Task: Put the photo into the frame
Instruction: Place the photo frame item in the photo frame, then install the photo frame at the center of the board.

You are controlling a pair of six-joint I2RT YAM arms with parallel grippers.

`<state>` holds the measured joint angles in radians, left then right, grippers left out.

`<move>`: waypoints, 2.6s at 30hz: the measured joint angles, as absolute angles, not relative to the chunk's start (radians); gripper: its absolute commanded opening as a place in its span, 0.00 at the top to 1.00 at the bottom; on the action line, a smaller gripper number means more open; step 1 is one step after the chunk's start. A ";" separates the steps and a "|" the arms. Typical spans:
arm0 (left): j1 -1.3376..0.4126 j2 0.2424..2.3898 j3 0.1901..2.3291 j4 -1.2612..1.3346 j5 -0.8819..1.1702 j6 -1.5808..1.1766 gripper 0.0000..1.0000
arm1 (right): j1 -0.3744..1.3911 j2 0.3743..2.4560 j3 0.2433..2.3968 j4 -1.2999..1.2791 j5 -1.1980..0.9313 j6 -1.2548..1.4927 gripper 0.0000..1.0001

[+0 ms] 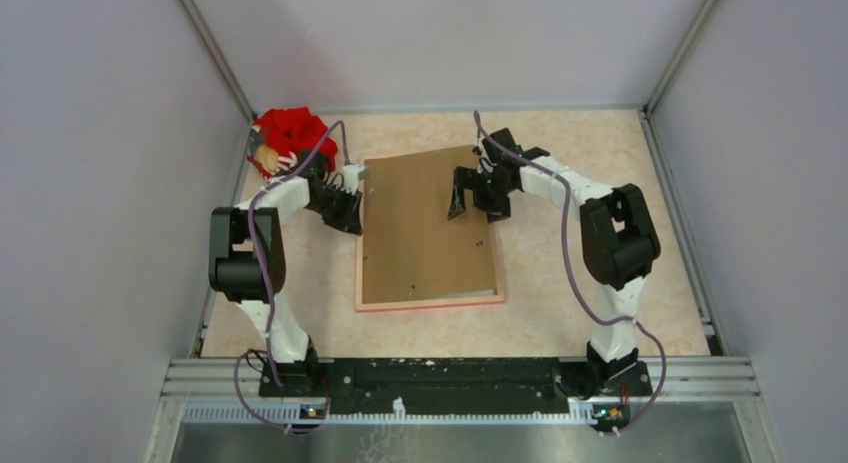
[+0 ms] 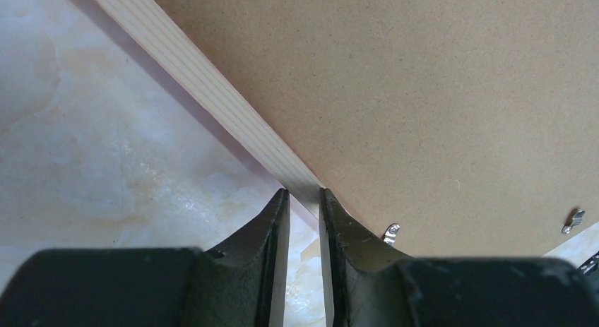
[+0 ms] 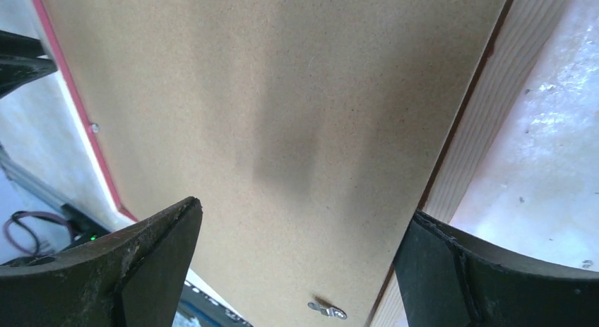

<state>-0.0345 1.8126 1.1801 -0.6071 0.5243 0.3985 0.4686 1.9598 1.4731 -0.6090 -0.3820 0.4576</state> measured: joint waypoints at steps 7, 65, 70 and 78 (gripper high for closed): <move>-0.035 1.813 1.180 -0.607 0.527 0.399 0.73 | 0.496 1.965 1.495 -0.696 -0.263 0.424 0.01; 0.058 1.806 1.189 -0.673 0.689 0.388 0.73 | 0.966 2.133 1.402 0.044 -0.245 0.764 1.00; 0.058 1.832 1.188 -0.672 0.693 0.392 0.73 | 0.966 2.171 1.437 0.045 -0.242 0.765 1.00; 0.058 1.859 1.187 -0.670 0.691 0.395 0.73 | 0.966 2.189 1.463 0.051 -0.233 0.765 1.00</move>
<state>0.0582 1.8591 1.1870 -0.6704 0.6914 0.3946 0.9665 2.1895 1.4628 0.0513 -0.2325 0.7647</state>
